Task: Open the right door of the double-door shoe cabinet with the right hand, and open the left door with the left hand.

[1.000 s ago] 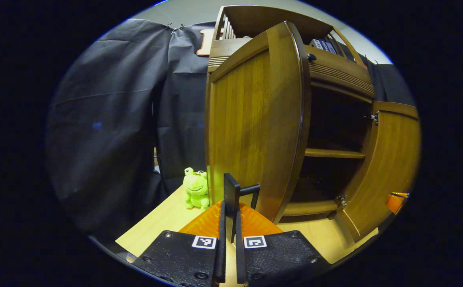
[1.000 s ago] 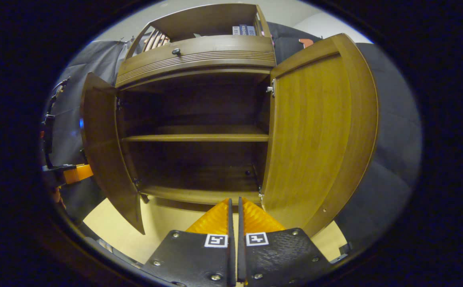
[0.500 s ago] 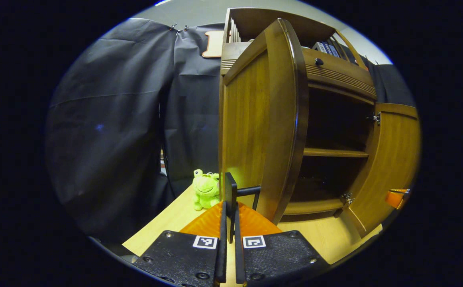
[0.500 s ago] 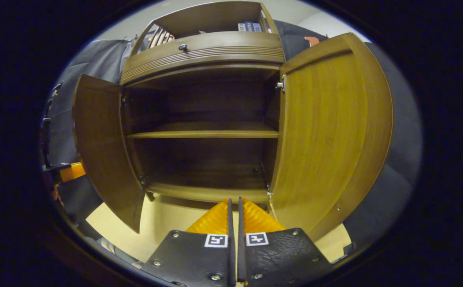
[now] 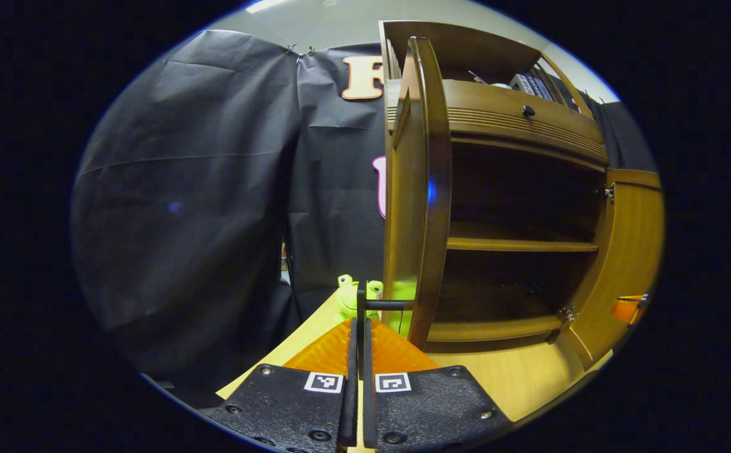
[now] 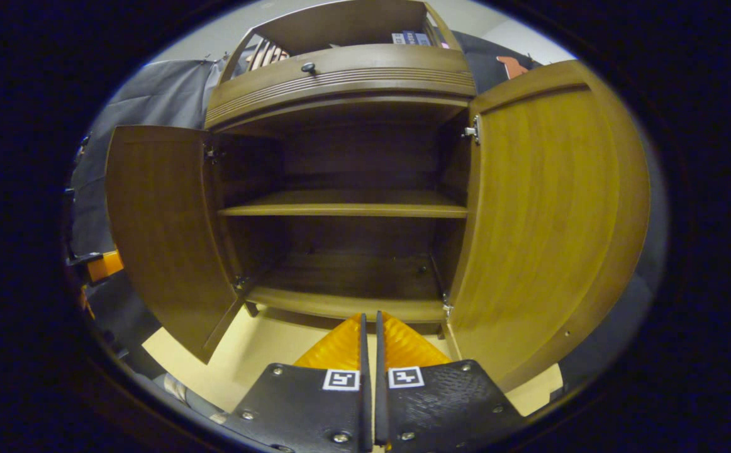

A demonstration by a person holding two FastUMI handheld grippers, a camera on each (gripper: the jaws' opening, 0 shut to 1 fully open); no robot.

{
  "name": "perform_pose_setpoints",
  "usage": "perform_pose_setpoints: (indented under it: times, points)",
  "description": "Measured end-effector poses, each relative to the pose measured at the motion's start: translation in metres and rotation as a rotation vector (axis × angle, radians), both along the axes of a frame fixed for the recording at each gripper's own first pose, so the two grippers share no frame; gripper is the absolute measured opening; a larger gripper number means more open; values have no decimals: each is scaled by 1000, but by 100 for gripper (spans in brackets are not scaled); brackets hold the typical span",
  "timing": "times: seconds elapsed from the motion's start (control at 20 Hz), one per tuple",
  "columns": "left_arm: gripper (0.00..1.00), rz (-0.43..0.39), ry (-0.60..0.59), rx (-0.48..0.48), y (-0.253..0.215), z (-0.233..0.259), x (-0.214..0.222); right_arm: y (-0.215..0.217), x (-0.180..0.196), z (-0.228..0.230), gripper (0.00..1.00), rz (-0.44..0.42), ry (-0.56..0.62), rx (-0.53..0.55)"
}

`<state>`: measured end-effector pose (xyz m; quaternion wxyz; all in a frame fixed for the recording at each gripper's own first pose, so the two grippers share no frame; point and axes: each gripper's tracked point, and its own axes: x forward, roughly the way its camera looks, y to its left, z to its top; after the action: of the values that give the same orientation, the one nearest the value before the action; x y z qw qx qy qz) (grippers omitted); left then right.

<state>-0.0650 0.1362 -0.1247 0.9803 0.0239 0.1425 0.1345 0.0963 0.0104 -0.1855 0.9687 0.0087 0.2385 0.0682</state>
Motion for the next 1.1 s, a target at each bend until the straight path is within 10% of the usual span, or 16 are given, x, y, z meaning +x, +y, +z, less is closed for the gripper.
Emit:
perform_pose_setpoints:
  times: [0.6,1.1]
  points:
    - [4,107,-43,-26,22,20,-27,17,0,0,3,55,-1,19]
    - [0,-111,-173,-43,-82,86,18,3,2,84,3,15,-144,38]
